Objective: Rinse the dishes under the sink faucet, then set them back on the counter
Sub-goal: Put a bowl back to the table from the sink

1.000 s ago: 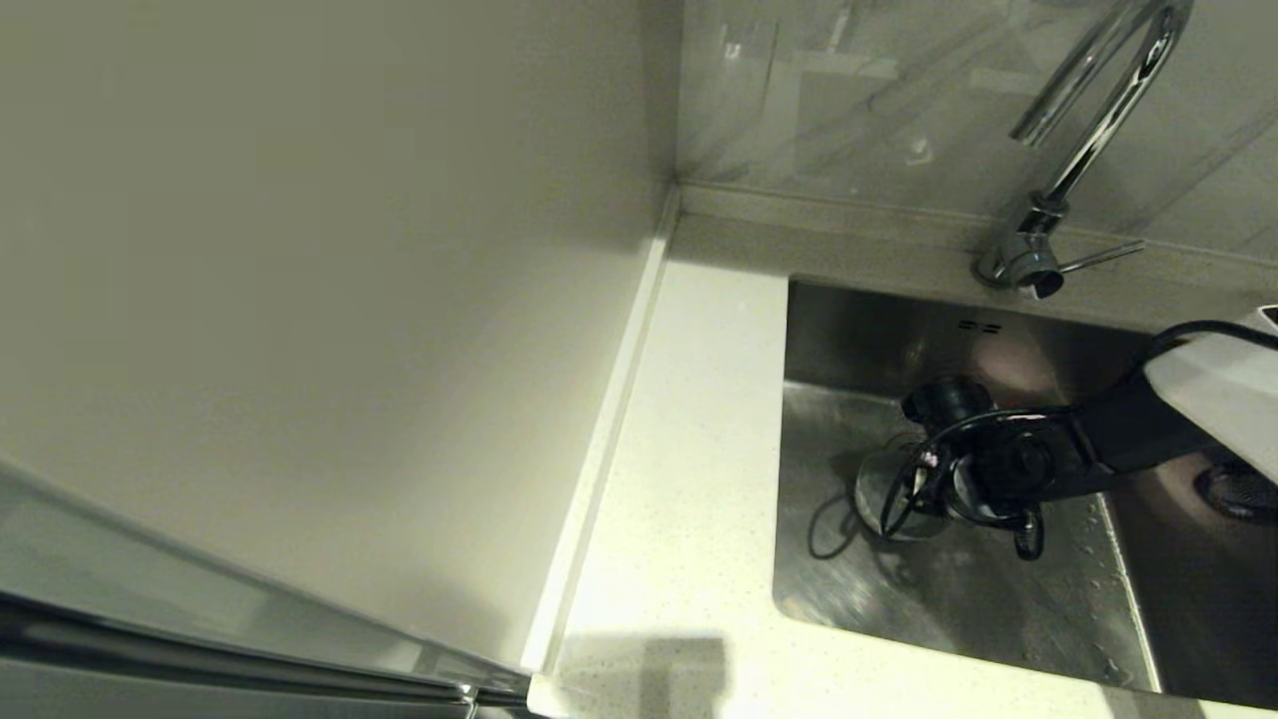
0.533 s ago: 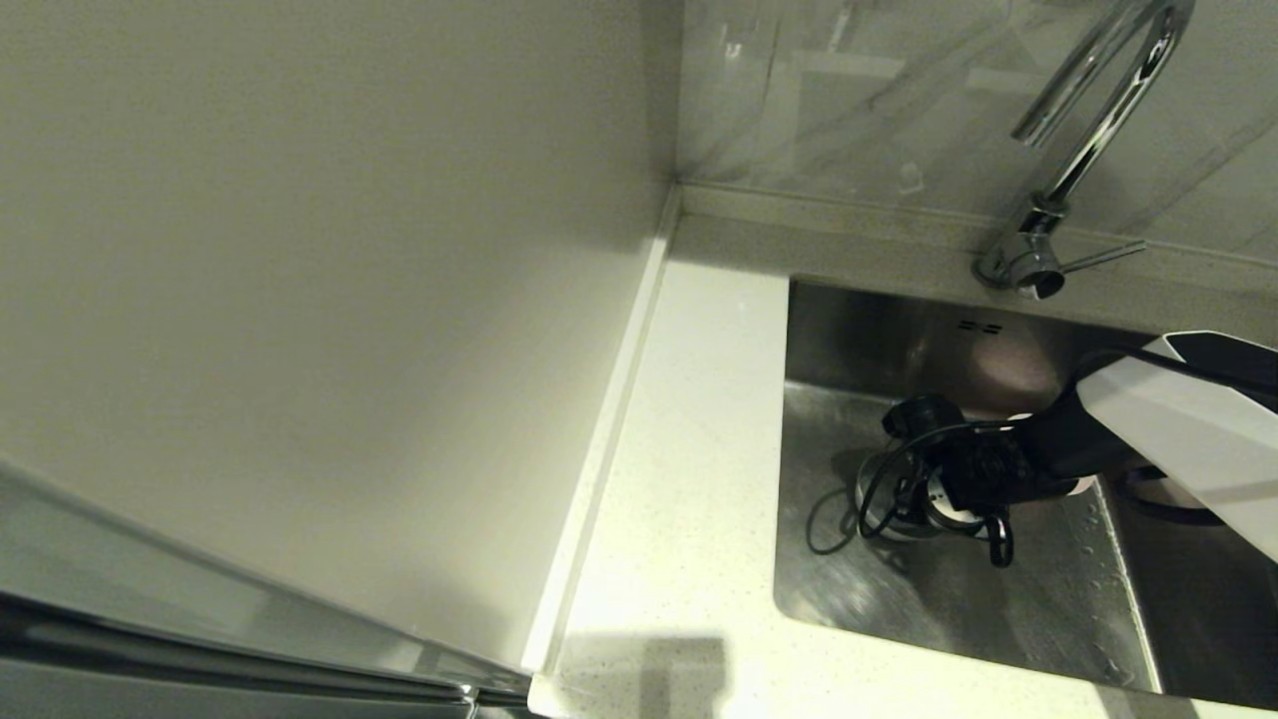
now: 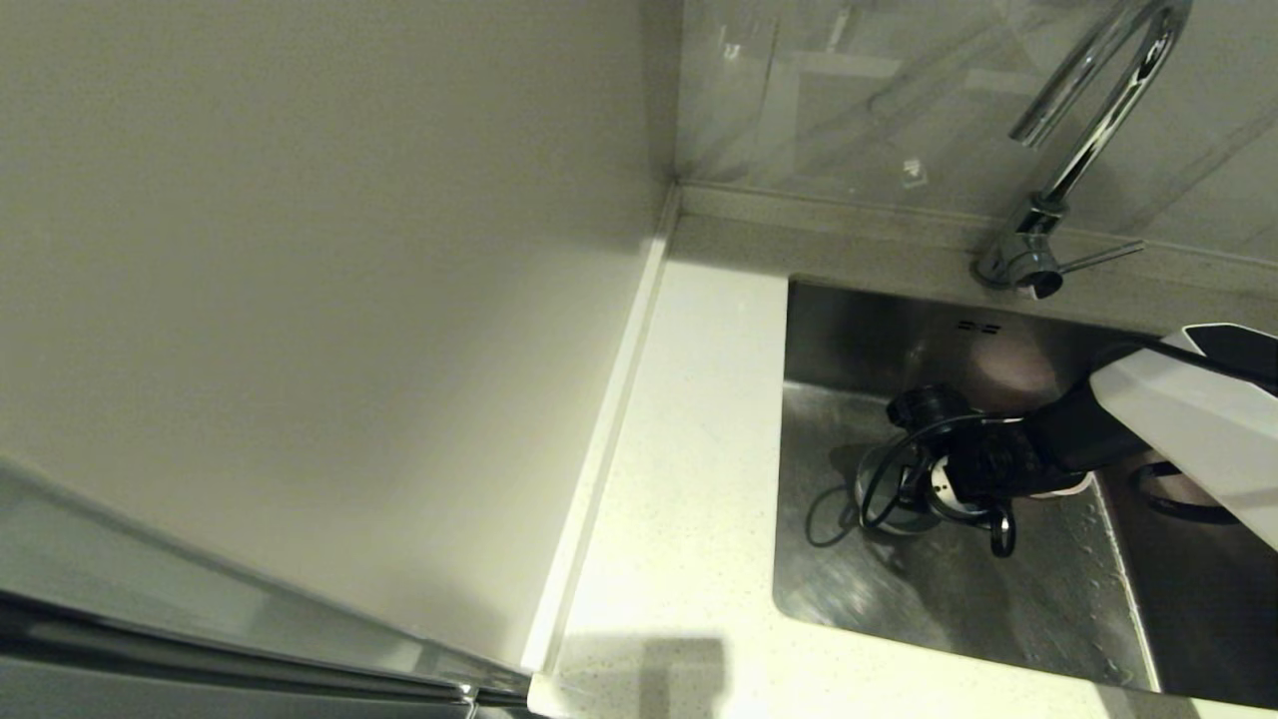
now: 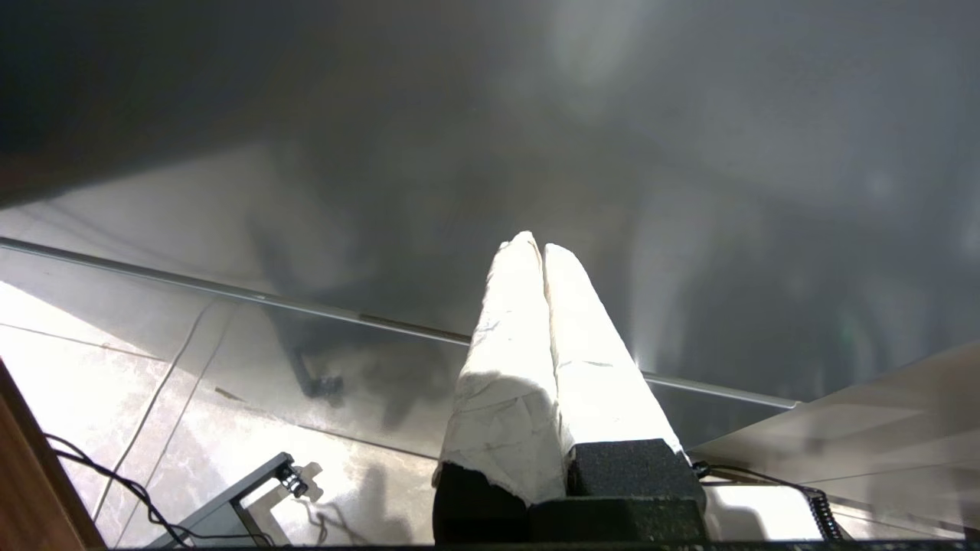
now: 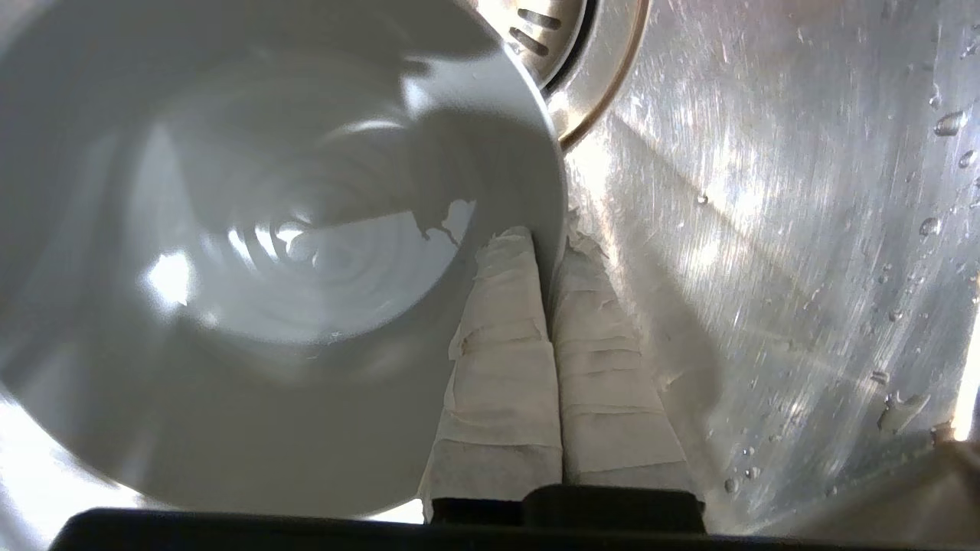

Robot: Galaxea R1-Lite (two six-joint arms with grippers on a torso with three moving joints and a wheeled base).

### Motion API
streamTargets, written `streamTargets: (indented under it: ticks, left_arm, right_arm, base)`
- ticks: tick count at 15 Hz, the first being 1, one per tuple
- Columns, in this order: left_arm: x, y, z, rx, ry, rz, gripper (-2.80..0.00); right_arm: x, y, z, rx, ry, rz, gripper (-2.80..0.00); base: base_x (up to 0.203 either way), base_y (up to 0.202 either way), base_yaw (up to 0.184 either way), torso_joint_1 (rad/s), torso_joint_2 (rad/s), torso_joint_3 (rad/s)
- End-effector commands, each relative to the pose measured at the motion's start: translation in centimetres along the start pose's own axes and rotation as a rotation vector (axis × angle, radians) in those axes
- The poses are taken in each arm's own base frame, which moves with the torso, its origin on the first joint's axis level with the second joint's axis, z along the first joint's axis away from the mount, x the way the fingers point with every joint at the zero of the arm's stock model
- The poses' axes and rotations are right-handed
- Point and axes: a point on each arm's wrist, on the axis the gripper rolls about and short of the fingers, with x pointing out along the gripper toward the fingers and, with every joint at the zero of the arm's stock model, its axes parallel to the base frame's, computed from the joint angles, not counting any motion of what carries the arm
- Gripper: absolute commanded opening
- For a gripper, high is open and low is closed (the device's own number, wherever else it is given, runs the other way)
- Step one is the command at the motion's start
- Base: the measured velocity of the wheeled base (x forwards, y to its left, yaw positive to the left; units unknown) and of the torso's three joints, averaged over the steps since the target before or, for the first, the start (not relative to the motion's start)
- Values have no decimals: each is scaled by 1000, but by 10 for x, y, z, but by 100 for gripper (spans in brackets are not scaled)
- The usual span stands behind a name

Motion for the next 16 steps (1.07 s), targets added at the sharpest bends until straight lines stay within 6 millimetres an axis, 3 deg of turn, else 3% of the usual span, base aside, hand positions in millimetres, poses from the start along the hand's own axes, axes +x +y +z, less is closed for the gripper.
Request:
streamTargets:
  ticks: [1, 5, 8, 10, 13, 16]
  left_arm:
    - [0, 0, 0, 0, -3, 1, -280]
    - [0, 0, 0, 0, -5, 1, -280]
    - [0, 0, 0, 0, -3, 2, -280]
    - [0, 0, 0, 0, -3, 1, -280]
    - [0, 0, 0, 0, -3, 1, -280]
    - [0, 0, 0, 0, -3, 1, -280]
  right_arm:
    - [-5, -2, 2, 6, -6, 1, -280]
    - [-18, -9, 7, 29, -23, 0, -280]
    - [-53, -33, 29, 71, -100, -31, -280]
    - [-90, -62, 45, 92, -137, -44, -280]
    - [-139, -125, 62, 113, -219, -135, -280]
    - [-181, -190, 79, 54, -346, -407, -280]
  base:
    - [0, 0, 0, 0, 0, 0]
    - [0, 0, 0, 0, 0, 0]
    - [0, 0, 0, 0, 0, 0]
    - [0, 0, 0, 0, 0, 0]
    - [0, 0, 0, 0, 0, 0]
    - [0, 0, 0, 0, 0, 0]
